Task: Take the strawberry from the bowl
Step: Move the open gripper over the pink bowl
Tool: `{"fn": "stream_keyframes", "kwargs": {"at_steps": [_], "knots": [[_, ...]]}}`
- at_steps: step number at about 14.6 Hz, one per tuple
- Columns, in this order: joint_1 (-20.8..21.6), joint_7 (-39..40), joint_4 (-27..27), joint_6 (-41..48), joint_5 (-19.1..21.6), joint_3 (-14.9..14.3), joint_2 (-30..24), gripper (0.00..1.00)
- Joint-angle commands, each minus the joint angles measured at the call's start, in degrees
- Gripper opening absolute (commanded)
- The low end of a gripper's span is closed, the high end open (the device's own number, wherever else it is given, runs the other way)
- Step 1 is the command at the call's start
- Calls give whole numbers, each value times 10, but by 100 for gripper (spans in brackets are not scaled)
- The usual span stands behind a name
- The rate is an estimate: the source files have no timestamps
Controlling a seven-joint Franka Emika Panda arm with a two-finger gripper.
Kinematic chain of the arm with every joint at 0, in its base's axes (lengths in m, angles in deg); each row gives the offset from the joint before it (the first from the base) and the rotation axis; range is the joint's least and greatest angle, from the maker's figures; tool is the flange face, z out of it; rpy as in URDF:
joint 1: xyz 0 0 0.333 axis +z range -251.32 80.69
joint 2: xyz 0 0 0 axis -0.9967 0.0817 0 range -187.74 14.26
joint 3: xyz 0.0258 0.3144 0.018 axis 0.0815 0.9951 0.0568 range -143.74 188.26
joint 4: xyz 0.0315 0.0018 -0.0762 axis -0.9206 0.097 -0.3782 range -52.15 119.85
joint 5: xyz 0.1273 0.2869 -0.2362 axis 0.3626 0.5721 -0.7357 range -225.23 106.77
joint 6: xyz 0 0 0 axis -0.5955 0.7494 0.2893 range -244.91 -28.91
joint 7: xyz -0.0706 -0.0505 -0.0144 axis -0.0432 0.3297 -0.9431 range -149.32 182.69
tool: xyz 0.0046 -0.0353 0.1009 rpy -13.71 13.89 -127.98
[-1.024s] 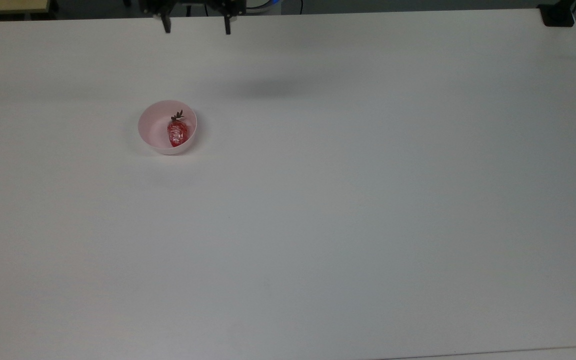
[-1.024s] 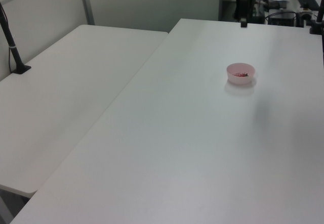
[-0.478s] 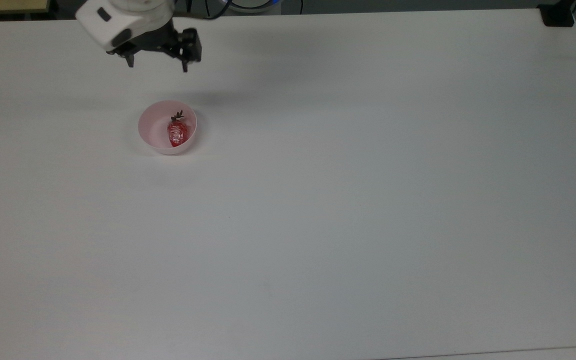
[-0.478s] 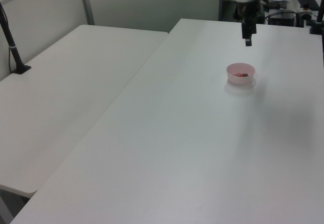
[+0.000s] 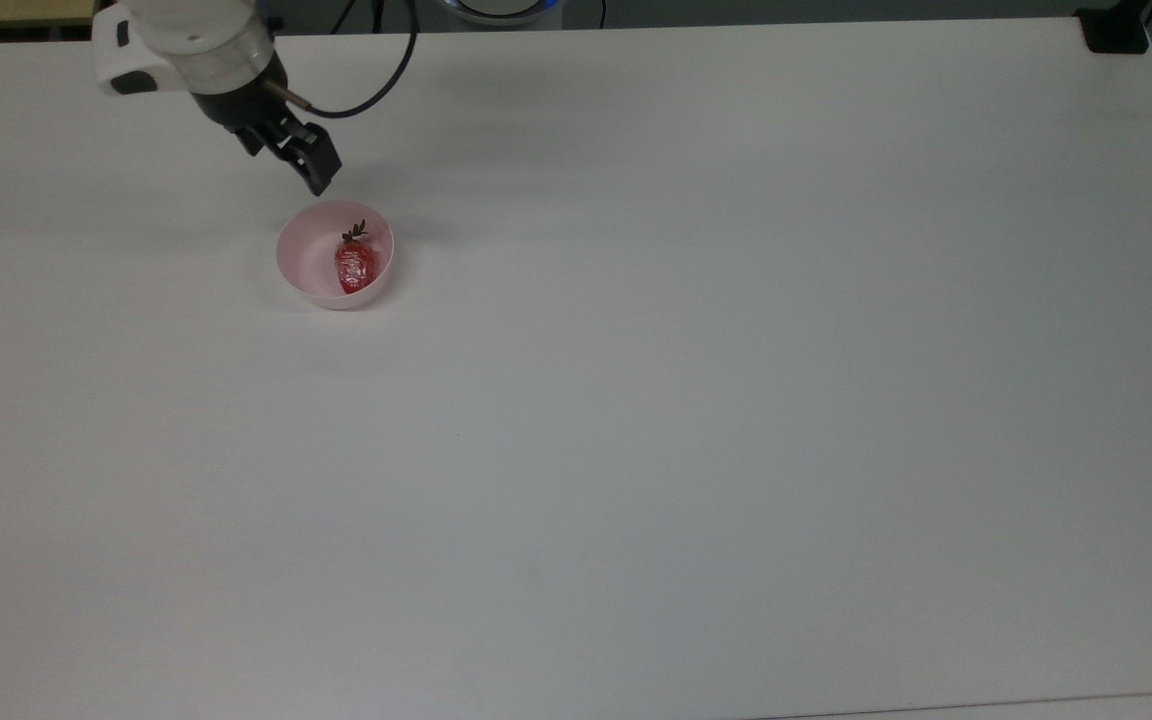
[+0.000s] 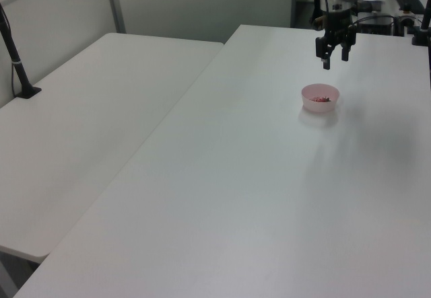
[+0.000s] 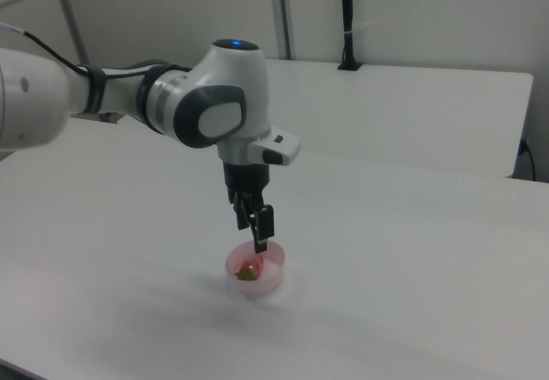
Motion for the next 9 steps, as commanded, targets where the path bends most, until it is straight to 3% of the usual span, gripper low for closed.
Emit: {"fn": "stream_keyframes", "kwargs": {"at_steps": [1, 6, 9], "knots": [[3, -39, 8, -35, 27, -5, 28, 82], [12, -57, 7, -83, 38, -1, 74, 81], [14, -57, 7, -91, 38, 3, 85, 74]]}}
